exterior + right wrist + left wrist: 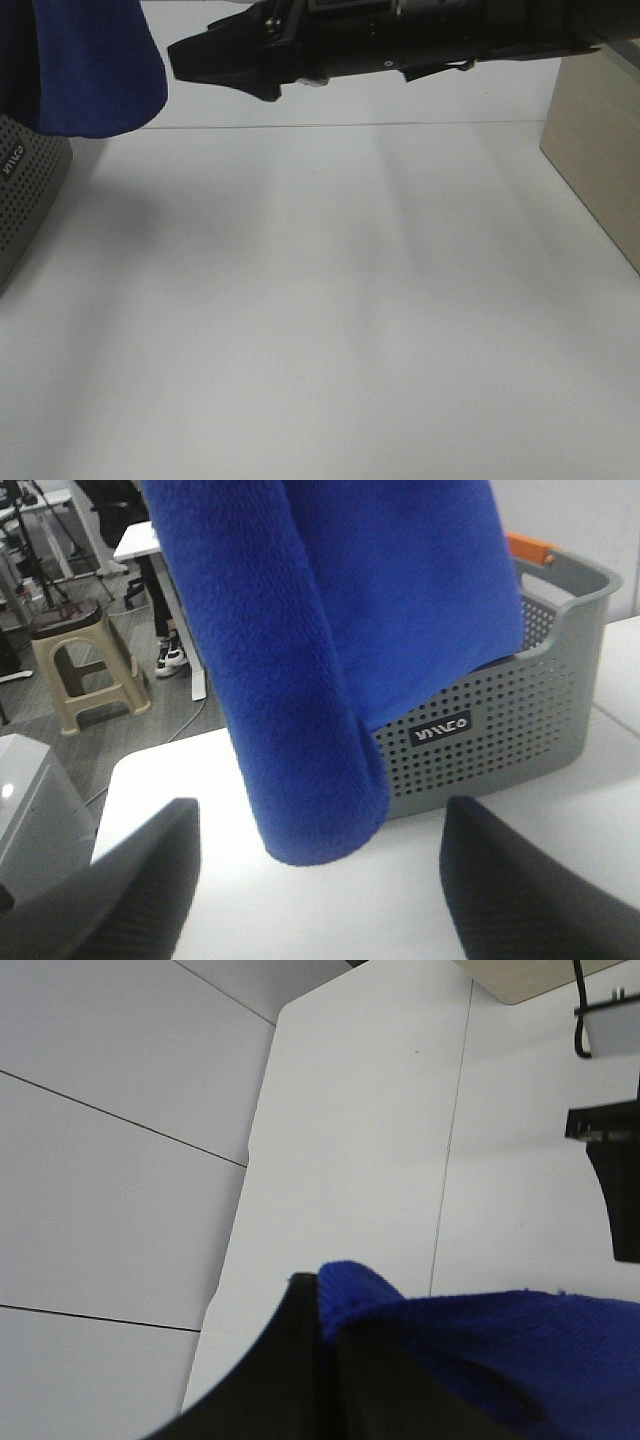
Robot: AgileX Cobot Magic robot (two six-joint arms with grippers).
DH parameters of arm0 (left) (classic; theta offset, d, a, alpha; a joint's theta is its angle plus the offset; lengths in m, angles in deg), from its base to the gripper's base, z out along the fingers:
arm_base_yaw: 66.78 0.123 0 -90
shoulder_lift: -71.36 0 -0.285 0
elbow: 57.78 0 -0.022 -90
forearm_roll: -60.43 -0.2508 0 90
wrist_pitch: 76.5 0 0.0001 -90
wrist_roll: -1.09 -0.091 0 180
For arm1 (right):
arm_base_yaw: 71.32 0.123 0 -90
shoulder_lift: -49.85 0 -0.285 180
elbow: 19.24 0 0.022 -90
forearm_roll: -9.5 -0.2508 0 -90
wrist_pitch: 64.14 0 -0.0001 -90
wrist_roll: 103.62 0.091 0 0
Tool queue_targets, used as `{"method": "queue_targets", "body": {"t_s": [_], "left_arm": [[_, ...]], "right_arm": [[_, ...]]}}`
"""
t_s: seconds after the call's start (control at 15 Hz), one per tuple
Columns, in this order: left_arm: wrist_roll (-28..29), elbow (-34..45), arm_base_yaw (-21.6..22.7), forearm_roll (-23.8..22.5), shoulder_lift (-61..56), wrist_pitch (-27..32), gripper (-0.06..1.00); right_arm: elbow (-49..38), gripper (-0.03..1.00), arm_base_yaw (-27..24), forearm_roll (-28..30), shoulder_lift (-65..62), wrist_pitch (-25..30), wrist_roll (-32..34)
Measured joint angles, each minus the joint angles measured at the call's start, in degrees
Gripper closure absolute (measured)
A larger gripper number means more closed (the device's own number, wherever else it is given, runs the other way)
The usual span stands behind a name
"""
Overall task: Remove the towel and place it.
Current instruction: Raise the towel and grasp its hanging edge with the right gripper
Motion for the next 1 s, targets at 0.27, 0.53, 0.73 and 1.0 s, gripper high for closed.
{"method": "queue_targets", "body": {"t_s": [0.27,0.53,0.73,1.0], "left_arm": [[0.0,0.0,0.0,0.0,0.0,0.0,0.94],[0.0,0.0,0.0,0.0,0.0,0.0,0.94],[0.0,0.0,0.0,0.0,0.0,0.0,0.94],[0.0,0.0,0.0,0.0,0.0,0.0,0.94]], "right_arm": [[7.0,0.29,6.5,2.0,9.9,-1.8,2.4],[7.8,0.29,6.5,-3.1,11.9,-2.7,3.2],[7.8,0.29,6.6,-4.8,11.9,0.9,2.8],[8.1,0.37,7.0,-4.9,11.9,5.7,2.8]]}}
